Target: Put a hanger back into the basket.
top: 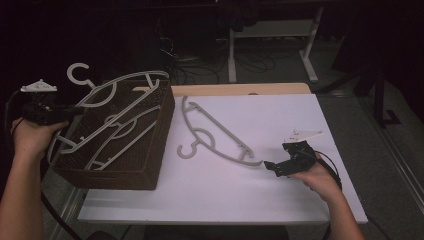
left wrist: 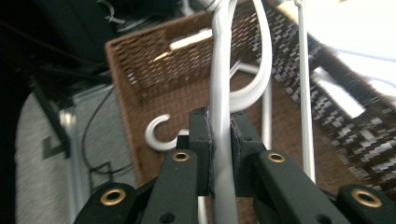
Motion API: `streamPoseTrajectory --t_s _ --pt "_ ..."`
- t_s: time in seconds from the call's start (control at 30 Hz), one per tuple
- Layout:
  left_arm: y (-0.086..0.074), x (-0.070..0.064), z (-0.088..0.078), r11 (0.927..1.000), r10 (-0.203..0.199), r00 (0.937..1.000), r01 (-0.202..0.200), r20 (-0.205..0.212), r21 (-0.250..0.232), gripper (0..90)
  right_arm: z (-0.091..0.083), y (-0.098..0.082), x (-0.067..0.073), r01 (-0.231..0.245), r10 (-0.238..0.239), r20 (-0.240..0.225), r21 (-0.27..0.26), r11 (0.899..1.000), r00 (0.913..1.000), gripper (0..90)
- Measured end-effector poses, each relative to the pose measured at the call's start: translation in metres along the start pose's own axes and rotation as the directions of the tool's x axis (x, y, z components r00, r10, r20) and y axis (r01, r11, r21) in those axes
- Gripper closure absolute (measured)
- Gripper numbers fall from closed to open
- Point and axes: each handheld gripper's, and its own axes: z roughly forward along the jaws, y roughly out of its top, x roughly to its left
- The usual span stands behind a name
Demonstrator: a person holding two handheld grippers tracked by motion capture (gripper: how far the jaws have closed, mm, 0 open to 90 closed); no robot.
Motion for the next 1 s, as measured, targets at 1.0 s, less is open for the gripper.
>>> streamPoseTrajectory --t_s 1.0 --pt "-0.022 -0.004 0.080 0.9801 0.016 0.9996 -0.011 -0.024 0.198 81.5 0.001 -0.001 -0.003 0.018 -0.018 0.011 0.009 1.000 0.9998 1.4"
